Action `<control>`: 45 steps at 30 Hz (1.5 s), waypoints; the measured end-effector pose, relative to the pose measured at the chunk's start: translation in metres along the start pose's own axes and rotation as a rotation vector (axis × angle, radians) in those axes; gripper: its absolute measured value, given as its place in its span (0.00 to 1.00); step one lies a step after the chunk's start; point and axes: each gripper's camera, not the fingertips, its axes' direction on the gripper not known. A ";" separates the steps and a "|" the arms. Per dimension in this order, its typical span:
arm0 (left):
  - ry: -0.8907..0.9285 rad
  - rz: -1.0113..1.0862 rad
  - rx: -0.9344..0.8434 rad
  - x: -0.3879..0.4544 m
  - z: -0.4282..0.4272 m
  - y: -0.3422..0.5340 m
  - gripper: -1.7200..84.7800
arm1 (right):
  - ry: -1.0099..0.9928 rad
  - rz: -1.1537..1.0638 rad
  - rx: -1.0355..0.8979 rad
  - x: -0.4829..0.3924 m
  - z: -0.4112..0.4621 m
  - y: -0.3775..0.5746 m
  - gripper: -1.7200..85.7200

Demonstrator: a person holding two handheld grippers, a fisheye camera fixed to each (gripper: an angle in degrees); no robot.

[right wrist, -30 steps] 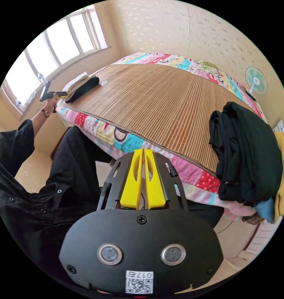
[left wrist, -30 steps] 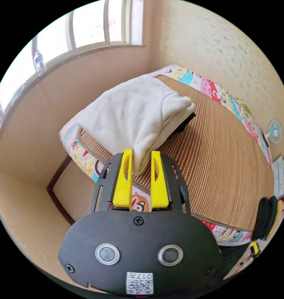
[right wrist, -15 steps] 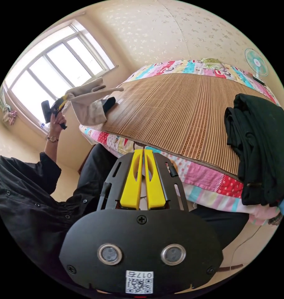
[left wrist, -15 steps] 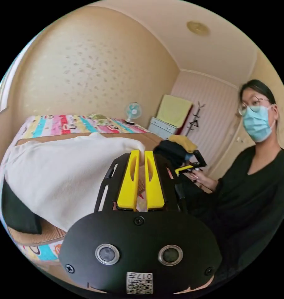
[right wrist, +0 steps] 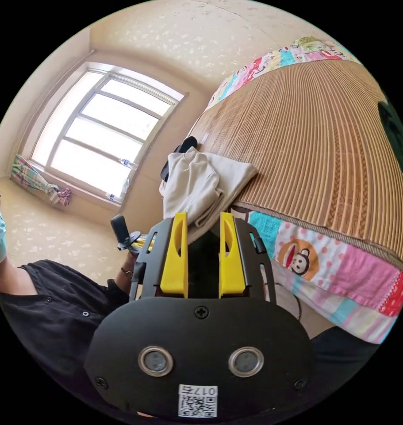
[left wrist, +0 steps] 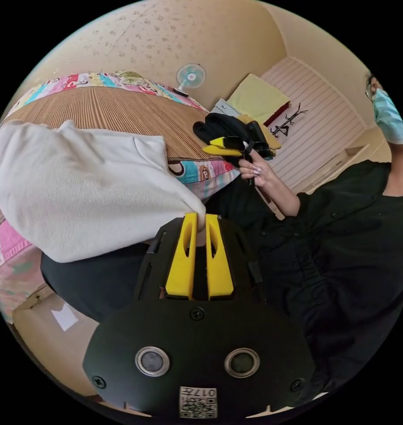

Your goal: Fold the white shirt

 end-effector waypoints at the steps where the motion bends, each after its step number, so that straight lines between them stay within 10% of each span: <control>1: -0.003 0.033 -0.037 0.003 -0.004 -0.005 0.07 | 0.020 -0.029 0.006 -0.003 0.008 -0.013 0.16; 12: -0.119 0.079 -0.075 -0.007 -0.037 -0.019 0.09 | 0.090 -0.064 -0.109 0.013 0.091 -0.026 0.09; 23: 0.085 -0.438 0.430 -0.111 -0.100 -0.037 0.19 | -0.199 -0.480 -0.176 -0.069 0.029 0.002 0.05; 33: -0.279 -0.631 0.384 -0.092 -0.079 -0.017 0.19 | -0.293 -0.579 -0.292 -0.082 0.036 0.028 0.05; 45: -0.175 0.244 0.794 -0.020 -0.216 0.032 0.07 | -0.684 -0.581 -0.001 -0.043 -0.121 -0.008 0.03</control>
